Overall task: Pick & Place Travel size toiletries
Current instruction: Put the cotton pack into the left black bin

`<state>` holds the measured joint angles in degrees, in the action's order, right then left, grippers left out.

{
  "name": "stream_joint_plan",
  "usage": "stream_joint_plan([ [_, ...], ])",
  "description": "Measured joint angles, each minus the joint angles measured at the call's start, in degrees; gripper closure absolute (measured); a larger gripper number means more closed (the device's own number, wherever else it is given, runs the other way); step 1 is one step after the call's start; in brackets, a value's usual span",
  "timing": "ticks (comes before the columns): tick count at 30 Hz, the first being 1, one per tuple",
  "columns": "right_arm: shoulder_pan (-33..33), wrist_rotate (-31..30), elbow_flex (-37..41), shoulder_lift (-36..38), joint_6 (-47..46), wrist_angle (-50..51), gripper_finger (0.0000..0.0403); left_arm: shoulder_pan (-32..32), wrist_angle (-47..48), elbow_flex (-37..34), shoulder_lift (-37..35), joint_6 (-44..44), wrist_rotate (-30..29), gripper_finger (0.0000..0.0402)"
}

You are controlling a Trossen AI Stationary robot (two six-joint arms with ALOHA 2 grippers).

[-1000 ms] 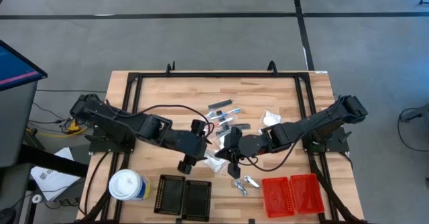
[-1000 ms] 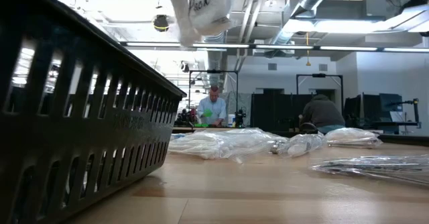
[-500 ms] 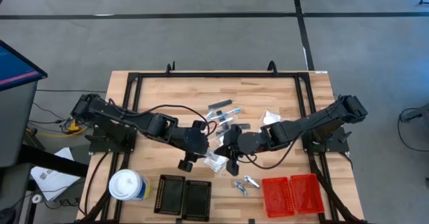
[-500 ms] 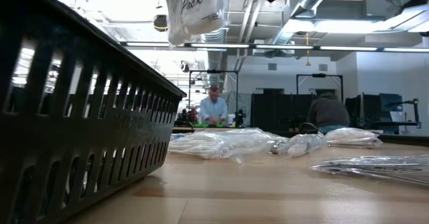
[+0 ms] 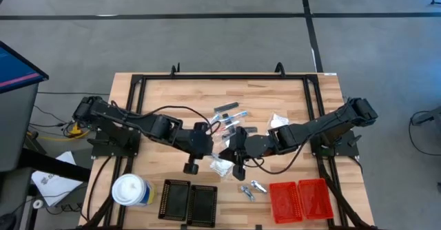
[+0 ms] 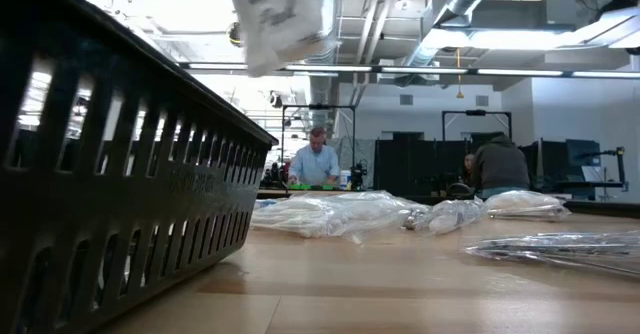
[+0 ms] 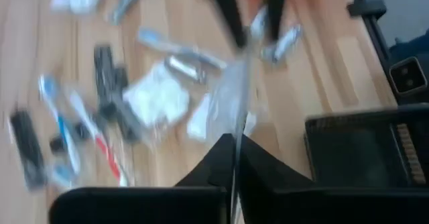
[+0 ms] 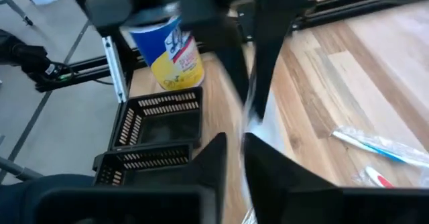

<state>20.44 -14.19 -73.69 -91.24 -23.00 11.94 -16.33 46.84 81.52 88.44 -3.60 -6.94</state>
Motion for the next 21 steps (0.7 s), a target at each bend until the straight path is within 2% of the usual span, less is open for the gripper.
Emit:
stream_joint_plan([
  [6,2.31,0.23,-0.50,0.15,3.38,-1.97,0.0252,-3.79,10.30,0.00,-4.50,-11.01,0.33,0.0401],
  [12,4.74,0.23,-2.45,0.22,5.63,-1.69,0.0168,-14.81,11.35,-0.02,-6.17,-21.86,-0.83,0.0401],
  [17,5.99,0.25,-2.64,0.22,6.46,-1.71,0.0144,-22.95,10.74,-3.74,-5.47,-31.95,-3.43,0.0401],
  [21,6.08,0.21,-2.64,0.22,6.53,-1.79,0.0143,-25.53,8.27,-9.14,-5.55,-35.89,-4.66,0.0401],
])
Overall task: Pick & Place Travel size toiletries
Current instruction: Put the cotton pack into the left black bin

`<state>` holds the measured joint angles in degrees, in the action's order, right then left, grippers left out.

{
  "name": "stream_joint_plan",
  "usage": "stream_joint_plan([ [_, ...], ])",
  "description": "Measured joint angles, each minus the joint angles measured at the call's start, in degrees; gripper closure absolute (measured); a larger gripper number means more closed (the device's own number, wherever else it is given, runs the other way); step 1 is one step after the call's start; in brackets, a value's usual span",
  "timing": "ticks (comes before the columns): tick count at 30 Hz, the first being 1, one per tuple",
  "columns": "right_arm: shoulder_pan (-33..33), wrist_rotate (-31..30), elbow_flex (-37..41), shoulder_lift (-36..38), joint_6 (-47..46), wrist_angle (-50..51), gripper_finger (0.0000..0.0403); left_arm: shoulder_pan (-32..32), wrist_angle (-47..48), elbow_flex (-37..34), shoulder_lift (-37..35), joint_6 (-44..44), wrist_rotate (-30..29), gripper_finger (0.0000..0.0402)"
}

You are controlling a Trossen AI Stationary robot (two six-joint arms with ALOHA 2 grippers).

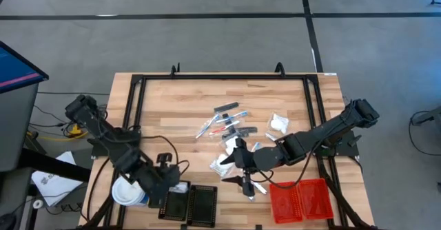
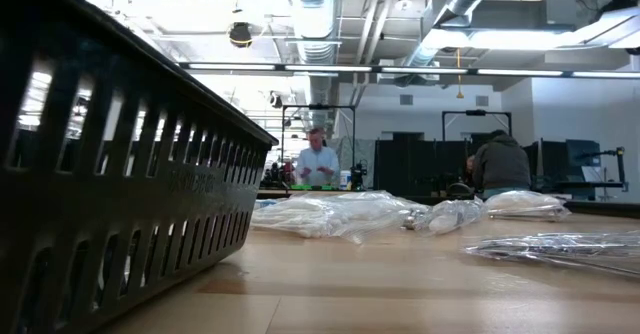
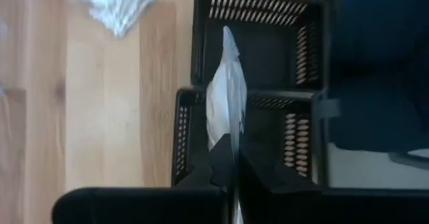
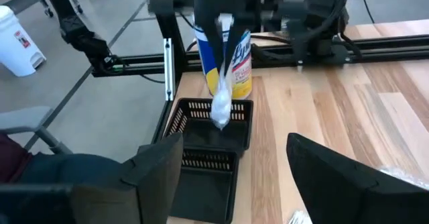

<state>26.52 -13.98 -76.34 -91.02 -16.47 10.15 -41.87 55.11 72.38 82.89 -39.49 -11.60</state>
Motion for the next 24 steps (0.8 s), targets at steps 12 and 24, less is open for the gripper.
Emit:
stream_joint_plan([
  [12,-0.45,0.01,0.00,0.00,-0.02,0.11,0.0143,1.44,-12.12,-13.45,0.01,-1.83,5.70,0.0401],
  [24,-0.45,0.01,0.00,0.00,-0.02,0.31,0.0143,1.44,-16.96,-18.31,0.01,-1.52,4.99,0.0401],
])
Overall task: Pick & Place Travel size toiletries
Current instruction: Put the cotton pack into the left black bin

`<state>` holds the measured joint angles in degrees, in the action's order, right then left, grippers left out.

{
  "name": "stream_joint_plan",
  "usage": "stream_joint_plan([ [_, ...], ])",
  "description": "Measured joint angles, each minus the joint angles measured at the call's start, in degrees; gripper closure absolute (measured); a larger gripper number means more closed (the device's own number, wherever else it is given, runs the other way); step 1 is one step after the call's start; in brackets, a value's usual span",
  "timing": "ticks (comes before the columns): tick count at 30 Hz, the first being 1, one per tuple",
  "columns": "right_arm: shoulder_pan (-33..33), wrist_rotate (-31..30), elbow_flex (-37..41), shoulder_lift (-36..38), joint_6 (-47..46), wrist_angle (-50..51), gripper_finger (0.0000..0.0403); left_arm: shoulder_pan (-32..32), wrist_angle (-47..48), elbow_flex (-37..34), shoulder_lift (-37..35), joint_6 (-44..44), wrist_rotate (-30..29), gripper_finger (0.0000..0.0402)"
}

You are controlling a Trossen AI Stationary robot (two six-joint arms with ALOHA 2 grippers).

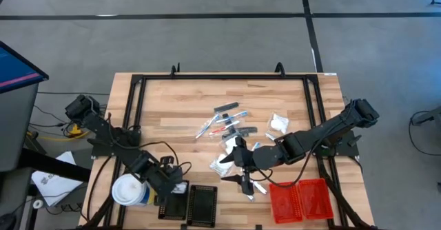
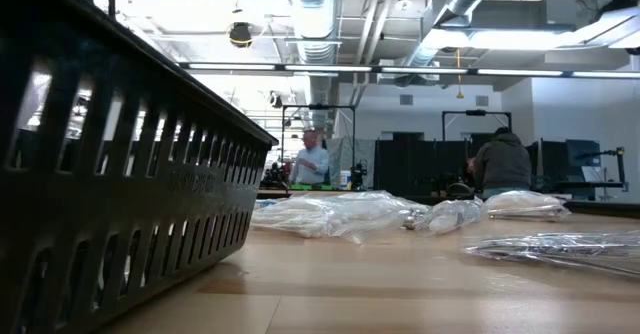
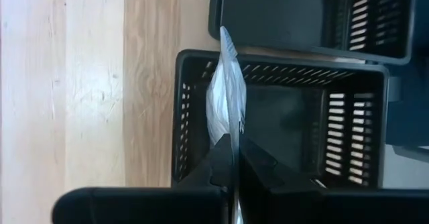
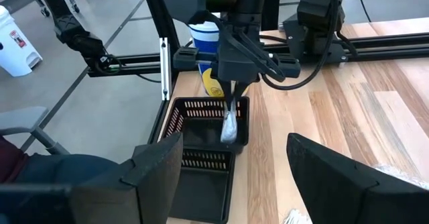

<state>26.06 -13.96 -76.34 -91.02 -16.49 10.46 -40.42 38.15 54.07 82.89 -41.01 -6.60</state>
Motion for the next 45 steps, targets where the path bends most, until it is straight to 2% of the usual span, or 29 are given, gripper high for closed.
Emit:
stream_joint_plan([
  [32,0.00,-0.01,0.00,-0.02,0.02,0.12,0.0143,0.00,-0.73,-0.10,0.00,0.17,-0.06,0.0397],
  [37,0.00,-0.01,0.00,-0.04,0.02,0.26,0.0143,0.00,-0.57,-0.10,-0.02,0.22,-1.96,0.0366],
  [45,0.00,-0.01,0.00,-0.04,0.02,0.80,0.0143,0.02,-0.17,-0.10,-0.02,0.04,-2.21,0.0273],
])
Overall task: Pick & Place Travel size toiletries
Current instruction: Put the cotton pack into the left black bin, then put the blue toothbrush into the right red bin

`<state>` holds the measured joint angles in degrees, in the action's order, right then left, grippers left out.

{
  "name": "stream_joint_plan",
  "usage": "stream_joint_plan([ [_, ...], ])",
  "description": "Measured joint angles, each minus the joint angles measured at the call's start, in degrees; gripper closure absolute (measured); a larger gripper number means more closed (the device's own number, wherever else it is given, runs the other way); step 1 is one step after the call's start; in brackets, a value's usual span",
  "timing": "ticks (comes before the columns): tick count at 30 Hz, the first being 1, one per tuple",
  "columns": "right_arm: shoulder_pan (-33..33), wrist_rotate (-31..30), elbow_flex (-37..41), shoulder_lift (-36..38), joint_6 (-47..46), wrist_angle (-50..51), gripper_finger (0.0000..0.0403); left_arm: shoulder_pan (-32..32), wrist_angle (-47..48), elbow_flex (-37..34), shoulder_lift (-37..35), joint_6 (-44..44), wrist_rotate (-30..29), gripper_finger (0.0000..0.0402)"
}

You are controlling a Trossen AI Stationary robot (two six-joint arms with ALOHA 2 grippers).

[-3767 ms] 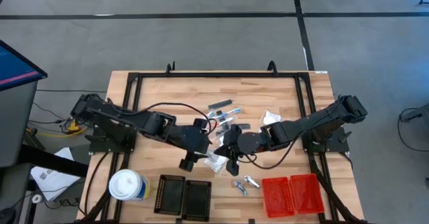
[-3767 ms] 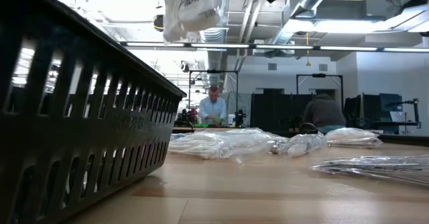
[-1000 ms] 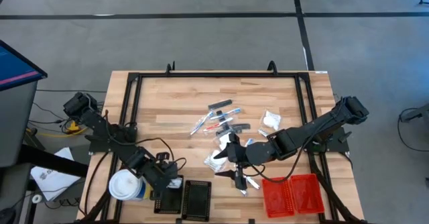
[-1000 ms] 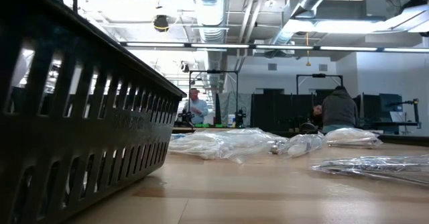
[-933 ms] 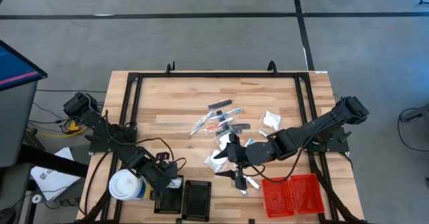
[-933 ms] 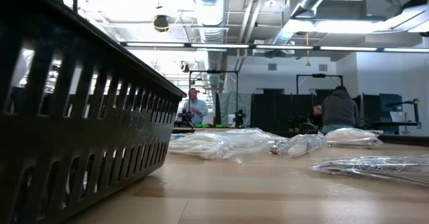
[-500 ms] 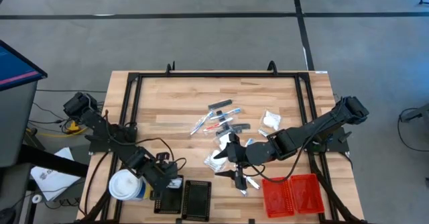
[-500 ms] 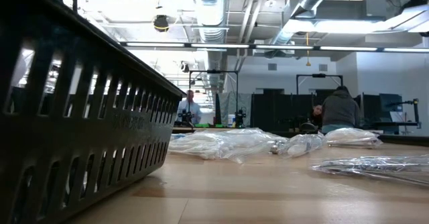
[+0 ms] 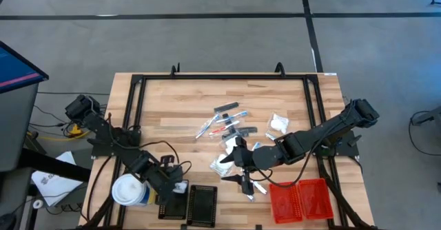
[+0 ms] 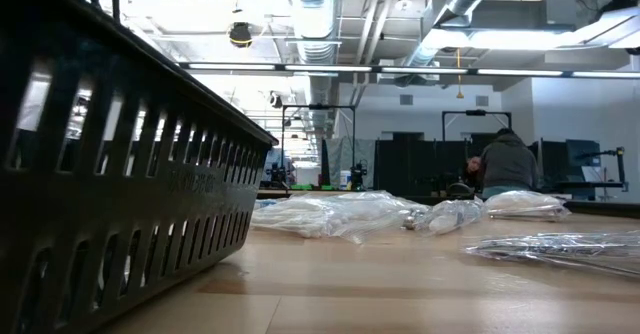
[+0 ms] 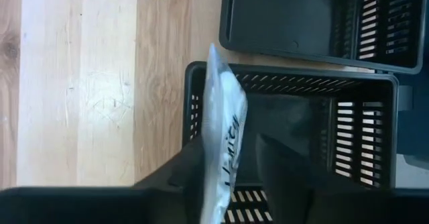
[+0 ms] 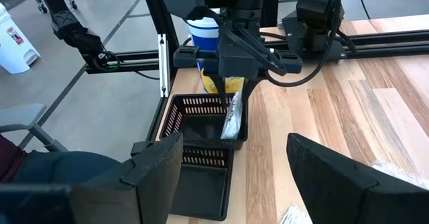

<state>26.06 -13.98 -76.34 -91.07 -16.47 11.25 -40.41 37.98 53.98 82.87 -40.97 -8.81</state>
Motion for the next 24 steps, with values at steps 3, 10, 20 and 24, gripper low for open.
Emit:
stream_joint_plan([
  [3,0.00,0.00,0.00,0.00,-0.02,0.38,0.0143,-0.02,0.66,0.22,-0.39,-0.15,0.17,0.0247],
  [10,0.00,0.00,0.00,0.00,-0.02,0.71,0.0143,-0.02,0.61,0.63,-7.50,-1.53,0.64,0.0223],
  [20,0.00,0.01,0.00,0.00,-0.02,0.76,0.0143,1.46,0.22,0.55,-18.04,3.06,-14.12,0.0236],
  [24,0.00,0.02,0.00,0.00,0.09,1.54,0.0143,3.89,-0.61,0.52,-18.01,7.27,-17.25,0.0244],
])
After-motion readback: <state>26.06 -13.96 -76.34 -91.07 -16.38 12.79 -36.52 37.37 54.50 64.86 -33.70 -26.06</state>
